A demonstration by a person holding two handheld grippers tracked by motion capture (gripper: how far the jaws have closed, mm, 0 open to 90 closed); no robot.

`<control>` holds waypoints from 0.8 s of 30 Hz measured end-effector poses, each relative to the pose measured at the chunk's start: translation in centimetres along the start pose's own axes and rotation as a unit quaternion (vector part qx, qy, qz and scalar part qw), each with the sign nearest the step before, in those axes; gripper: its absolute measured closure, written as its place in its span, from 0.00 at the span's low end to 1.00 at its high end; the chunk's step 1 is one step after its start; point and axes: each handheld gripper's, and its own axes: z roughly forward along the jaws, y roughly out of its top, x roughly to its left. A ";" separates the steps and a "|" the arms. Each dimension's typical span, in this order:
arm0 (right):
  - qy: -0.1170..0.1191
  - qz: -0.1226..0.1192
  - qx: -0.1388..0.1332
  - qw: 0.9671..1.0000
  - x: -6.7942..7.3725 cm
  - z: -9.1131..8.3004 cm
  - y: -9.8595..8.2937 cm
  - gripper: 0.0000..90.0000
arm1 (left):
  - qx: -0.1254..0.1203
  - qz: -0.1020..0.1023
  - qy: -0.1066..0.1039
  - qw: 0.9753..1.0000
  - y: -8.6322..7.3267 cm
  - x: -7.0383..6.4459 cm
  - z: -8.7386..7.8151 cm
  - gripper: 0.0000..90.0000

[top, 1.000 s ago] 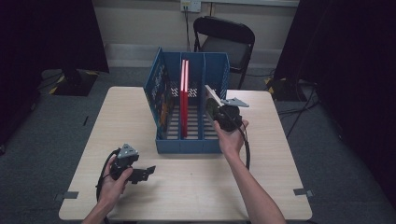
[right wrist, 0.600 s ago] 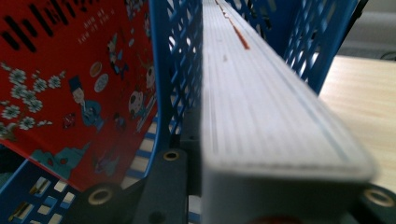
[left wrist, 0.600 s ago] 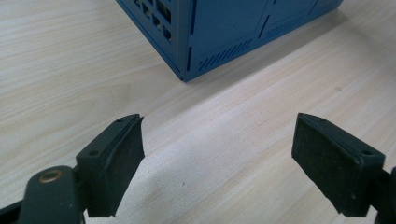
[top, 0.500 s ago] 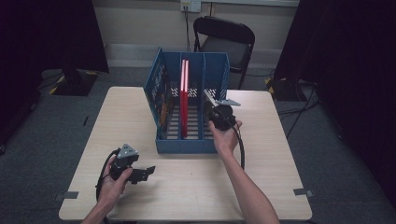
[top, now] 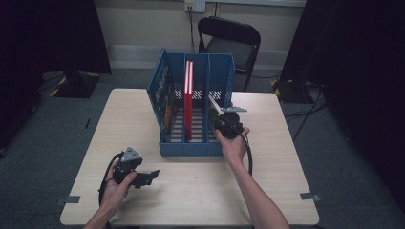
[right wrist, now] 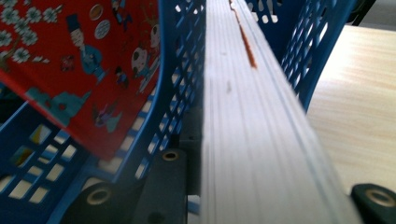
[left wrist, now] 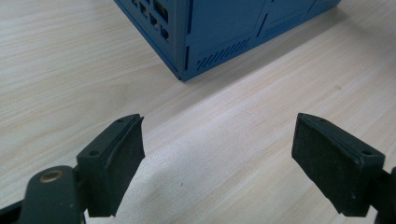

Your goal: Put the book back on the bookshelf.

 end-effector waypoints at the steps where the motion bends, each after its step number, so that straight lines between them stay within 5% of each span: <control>1: 0.000 -0.003 0.002 1.000 0.1 0.0 -0.1 0.84 | 0.002 0.001 -0.001 1.000 0.0 0.0 0.0 0.18; 24: 0.010 -0.022 0.003 1.000 0.6 -0.8 -2.0 0.80 | 0.007 0.010 -0.010 1.000 0.1 -0.3 0.2 0.19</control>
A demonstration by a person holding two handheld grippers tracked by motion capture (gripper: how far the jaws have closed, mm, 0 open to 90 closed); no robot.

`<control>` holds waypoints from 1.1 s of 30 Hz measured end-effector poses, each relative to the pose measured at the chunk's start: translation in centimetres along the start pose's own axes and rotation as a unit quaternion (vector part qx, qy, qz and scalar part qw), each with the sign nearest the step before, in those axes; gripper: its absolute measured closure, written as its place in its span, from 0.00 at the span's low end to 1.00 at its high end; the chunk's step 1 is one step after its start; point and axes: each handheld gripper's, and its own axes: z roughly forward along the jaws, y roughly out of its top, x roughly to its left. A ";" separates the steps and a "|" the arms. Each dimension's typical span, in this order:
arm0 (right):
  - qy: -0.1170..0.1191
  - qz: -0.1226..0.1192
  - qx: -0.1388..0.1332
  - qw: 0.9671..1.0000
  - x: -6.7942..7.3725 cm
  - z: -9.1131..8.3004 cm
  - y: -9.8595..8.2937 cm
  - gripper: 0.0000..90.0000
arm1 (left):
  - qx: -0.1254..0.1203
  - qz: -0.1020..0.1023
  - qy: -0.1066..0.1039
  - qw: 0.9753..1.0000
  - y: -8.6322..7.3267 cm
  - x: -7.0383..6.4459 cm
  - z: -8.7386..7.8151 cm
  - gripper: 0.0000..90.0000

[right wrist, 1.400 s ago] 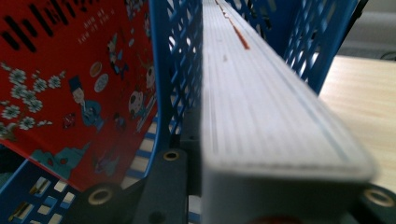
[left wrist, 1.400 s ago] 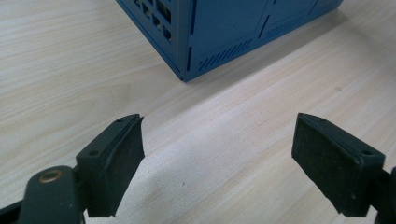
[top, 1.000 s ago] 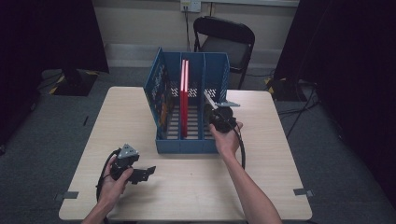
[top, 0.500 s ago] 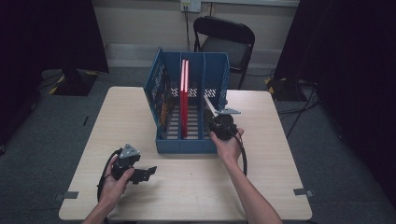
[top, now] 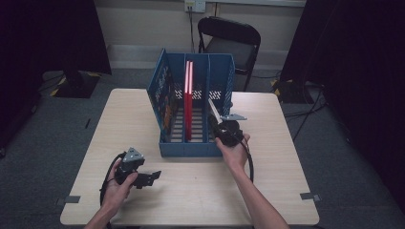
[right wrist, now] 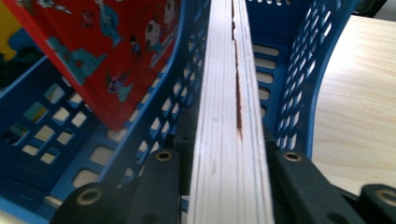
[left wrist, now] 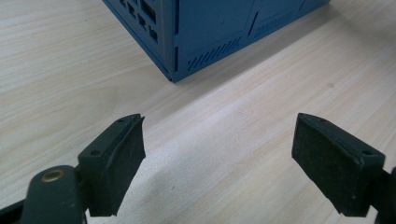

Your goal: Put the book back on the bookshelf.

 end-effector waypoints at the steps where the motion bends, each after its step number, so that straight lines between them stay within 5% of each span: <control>1: -0.001 -0.003 0.001 1.000 0.0 -0.1 0.0 0.79 | -0.001 -0.001 -0.001 1.000 0.0 0.0 0.0 0.19; 11: 0.027 -0.007 -0.016 0.999 -0.3 -1.8 -0.6 0.71 | -0.003 -0.003 -0.001 1.000 -0.1 0.1 -0.2 0.19; 22: 0.057 -0.010 -0.023 0.998 -1.4 -4.4 -2.6 0.74 | -0.001 -0.003 0.000 1.000 0.0 0.0 0.0 0.19; 33: 0.055 -0.016 -0.030 0.998 -1.0 -4.6 -2.6 0.79 | 0.002 -0.001 -0.001 1.000 0.0 0.0 0.1 0.19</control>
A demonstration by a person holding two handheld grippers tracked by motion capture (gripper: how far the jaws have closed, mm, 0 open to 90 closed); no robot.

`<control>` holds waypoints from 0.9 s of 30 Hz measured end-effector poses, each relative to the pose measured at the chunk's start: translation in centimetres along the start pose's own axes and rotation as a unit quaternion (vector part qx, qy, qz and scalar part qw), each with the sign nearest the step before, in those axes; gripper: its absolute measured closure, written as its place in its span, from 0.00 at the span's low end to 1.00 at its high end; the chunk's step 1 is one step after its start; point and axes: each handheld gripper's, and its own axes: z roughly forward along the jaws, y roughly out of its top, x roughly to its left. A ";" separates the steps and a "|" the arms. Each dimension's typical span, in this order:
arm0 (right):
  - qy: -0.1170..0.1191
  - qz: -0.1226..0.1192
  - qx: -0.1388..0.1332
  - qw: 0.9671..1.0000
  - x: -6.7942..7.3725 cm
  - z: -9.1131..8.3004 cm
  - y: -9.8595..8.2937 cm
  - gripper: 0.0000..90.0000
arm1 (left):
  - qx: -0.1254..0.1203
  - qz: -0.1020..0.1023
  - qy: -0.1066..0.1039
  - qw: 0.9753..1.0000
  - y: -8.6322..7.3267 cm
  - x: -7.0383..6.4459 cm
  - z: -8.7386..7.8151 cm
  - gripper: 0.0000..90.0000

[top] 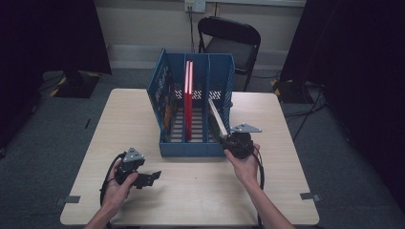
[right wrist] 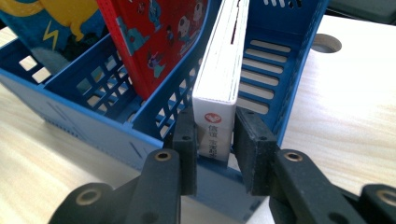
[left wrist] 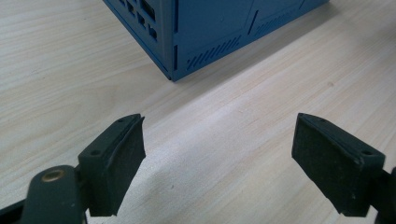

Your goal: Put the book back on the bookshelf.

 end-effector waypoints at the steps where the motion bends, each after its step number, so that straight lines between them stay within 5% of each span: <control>1: 0.000 0.000 0.001 1.000 0.1 0.2 0.1 0.79 | 0.000 0.000 0.000 1.000 0.0 0.0 0.0 0.19; 27: -0.026 0.018 0.012 0.999 1.8 5.1 4.3 0.76 | -0.001 -0.006 0.003 1.000 0.0 0.4 0.0 0.19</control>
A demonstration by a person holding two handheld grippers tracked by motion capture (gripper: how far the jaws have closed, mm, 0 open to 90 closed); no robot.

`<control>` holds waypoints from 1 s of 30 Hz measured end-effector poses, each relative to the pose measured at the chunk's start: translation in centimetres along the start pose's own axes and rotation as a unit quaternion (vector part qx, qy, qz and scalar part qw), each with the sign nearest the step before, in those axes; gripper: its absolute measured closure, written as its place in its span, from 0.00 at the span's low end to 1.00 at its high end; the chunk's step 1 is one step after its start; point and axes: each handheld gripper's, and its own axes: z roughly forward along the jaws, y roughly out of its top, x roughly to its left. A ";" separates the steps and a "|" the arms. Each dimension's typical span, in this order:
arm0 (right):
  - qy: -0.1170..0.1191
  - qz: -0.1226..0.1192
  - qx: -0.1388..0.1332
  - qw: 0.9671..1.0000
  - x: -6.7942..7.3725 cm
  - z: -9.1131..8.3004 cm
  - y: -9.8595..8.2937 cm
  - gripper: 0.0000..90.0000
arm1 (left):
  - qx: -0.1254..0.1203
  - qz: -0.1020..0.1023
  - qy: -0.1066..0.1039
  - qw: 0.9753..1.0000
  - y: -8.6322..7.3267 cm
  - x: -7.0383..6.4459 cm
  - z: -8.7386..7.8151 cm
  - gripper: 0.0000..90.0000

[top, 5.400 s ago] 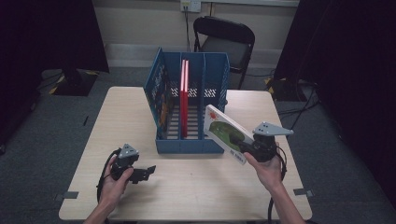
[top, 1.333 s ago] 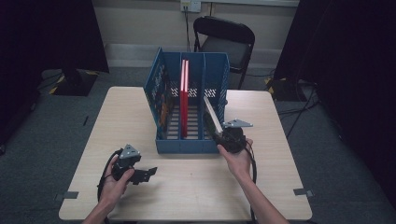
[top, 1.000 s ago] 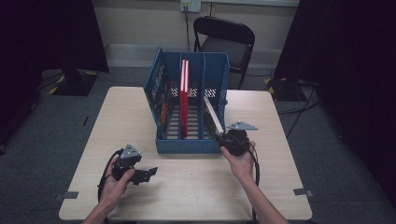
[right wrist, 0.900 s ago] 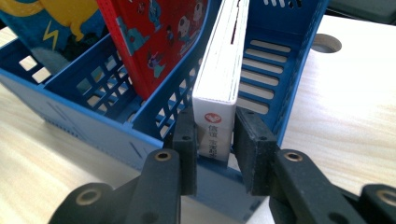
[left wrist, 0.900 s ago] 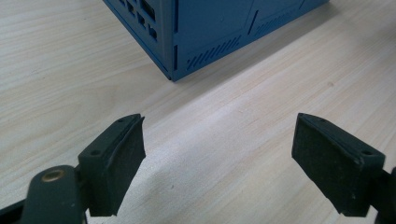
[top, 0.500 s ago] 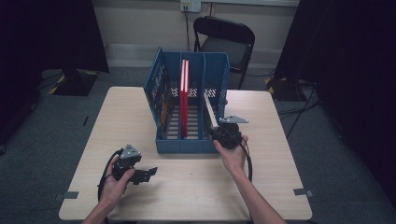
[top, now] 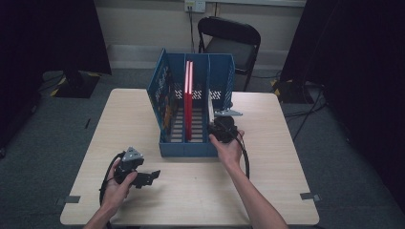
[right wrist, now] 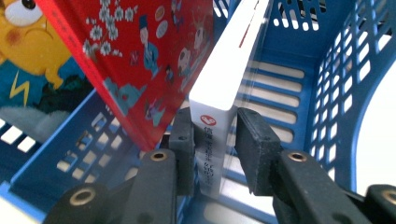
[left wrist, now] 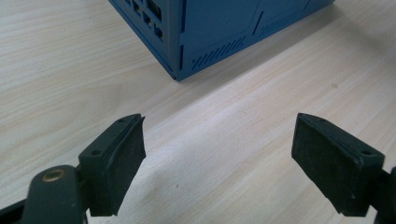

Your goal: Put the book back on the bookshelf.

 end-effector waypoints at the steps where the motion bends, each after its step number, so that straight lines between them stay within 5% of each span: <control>1: 0.000 0.002 0.000 1.000 0.0 0.1 0.2 0.76 | -0.001 -0.002 0.001 1.000 0.0 0.0 0.0 0.19; 24: -0.001 0.009 0.011 1.000 -0.1 1.3 0.6 0.74 | 0.000 0.001 0.001 1.000 0.2 0.0 0.1 0.20; 30: 0.010 -0.001 0.005 1.000 -0.4 1.1 0.2 0.61 | -0.001 0.001 0.002 1.000 0.0 0.1 -0.1 0.20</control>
